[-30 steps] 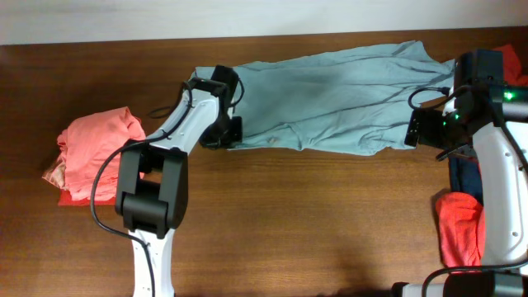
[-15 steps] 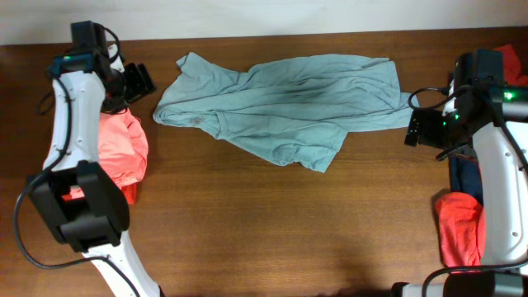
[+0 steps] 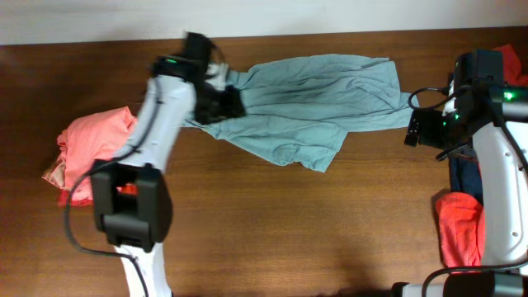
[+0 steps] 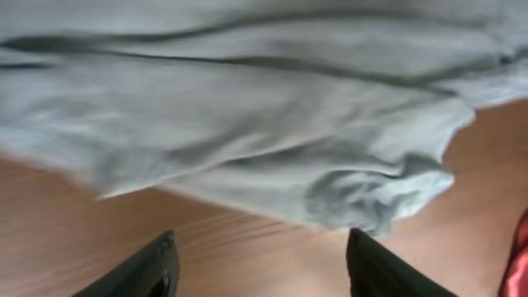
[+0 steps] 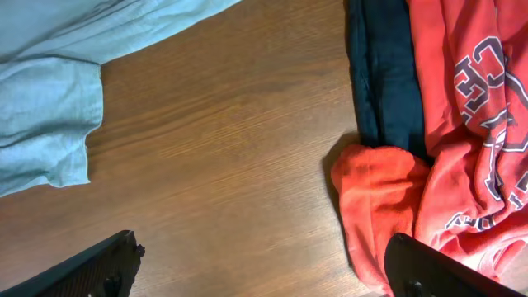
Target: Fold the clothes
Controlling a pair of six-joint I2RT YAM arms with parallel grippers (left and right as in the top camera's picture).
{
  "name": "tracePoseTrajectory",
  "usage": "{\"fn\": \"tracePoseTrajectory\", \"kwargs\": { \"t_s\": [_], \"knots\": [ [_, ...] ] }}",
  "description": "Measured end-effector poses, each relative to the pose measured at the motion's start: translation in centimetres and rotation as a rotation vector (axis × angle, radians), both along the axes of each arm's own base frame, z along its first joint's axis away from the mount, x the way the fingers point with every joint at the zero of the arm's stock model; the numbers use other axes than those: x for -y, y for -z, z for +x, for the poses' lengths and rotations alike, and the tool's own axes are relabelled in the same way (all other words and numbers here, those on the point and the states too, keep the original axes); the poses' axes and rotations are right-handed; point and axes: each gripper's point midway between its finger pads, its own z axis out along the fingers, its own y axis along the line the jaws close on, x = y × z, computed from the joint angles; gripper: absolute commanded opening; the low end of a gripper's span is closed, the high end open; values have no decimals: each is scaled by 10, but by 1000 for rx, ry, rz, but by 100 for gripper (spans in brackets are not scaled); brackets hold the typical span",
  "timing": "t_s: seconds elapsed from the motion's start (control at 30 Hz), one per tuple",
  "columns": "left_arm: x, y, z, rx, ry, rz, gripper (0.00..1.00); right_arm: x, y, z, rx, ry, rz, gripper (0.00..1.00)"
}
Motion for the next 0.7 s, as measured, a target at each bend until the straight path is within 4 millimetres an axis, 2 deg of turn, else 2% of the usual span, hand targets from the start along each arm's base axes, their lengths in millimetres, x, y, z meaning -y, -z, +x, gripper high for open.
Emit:
{"fn": "tracePoseTrajectory", "kwargs": {
  "t_s": [0.13,0.2,0.37,0.5,0.7],
  "knots": [
    [41,10,-5,46,64,-22,64,0,0,0,0,-1,0,99],
    [58,16,-1,87,83,-27,64,0,0,0,0,0,0,99],
    [80,35,4,164,135,49,63,0,0,0,0,0,0,99],
    [85,58,0,168,168,137,57,0,0,0,0,0,0,99],
    [72,76,13,212,148,247,54,0,0,0,0,0,0,99]
  ]
}}
